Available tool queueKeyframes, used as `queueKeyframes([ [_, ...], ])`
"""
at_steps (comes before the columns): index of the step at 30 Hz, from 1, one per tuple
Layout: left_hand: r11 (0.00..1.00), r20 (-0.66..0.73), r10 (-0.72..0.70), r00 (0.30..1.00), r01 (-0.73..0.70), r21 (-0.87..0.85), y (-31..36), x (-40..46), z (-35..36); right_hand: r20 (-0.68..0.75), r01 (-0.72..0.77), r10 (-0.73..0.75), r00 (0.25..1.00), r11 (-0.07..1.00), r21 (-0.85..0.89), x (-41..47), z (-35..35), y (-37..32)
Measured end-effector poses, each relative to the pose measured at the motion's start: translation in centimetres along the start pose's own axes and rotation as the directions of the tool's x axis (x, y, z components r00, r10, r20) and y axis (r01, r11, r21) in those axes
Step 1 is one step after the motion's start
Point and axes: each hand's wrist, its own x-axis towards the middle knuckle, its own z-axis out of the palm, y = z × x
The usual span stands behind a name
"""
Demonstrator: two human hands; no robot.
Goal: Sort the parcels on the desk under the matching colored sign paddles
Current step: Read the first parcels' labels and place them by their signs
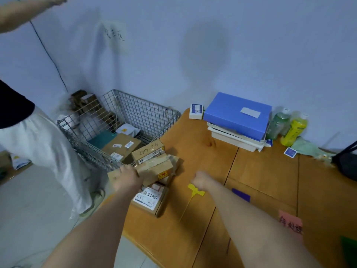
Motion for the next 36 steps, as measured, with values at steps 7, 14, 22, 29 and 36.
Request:
queueKeyframes([
  [7,0.933,0.244,-0.292,0.925,0.332,-0.141,-2.3,2.5,1.0,-0.043,-0.103,0.108,0.993,0.991,0.09,-0.2,0.9,-0.2],
  [14,0.892,0.35,-0.249,0.903,0.355,-0.279,-3.0,3.2,0.8,-0.071,-0.175,0.18,0.981,0.982,0.067,-1.2,3.9,-2.5],
  [22,0.823,0.295,-0.281,0.913,0.387,-0.415,-6.1,4.8,0.4,-0.072,-0.201,0.205,0.976,0.978,0.062,-3.1,5.4,-5.5],
  [29,0.649,0.127,-0.085,0.988,0.152,-0.745,-6.0,7.1,-5.8,-0.153,-0.155,0.166,0.974,0.985,0.08,-4.0,2.9,-6.3],
  [36,0.209,0.101,0.343,0.934,0.028,-0.977,1.3,3.8,-8.5,-0.254,-0.088,0.219,0.942,0.893,0.442,-6.8,-0.2,-4.3],
])
